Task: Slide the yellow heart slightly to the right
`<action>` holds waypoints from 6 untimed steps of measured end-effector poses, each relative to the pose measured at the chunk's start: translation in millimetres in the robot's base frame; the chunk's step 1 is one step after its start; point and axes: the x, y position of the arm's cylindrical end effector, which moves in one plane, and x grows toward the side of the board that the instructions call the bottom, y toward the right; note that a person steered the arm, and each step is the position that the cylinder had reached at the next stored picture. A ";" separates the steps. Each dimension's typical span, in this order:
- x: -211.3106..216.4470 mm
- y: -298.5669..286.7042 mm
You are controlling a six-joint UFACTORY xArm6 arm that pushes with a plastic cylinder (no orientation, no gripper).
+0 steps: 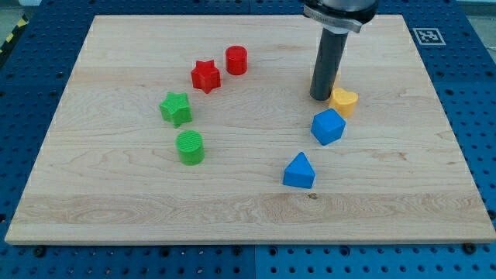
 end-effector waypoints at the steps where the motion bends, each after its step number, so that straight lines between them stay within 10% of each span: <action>1: -13.1 0.0; 6: 32.9 15.2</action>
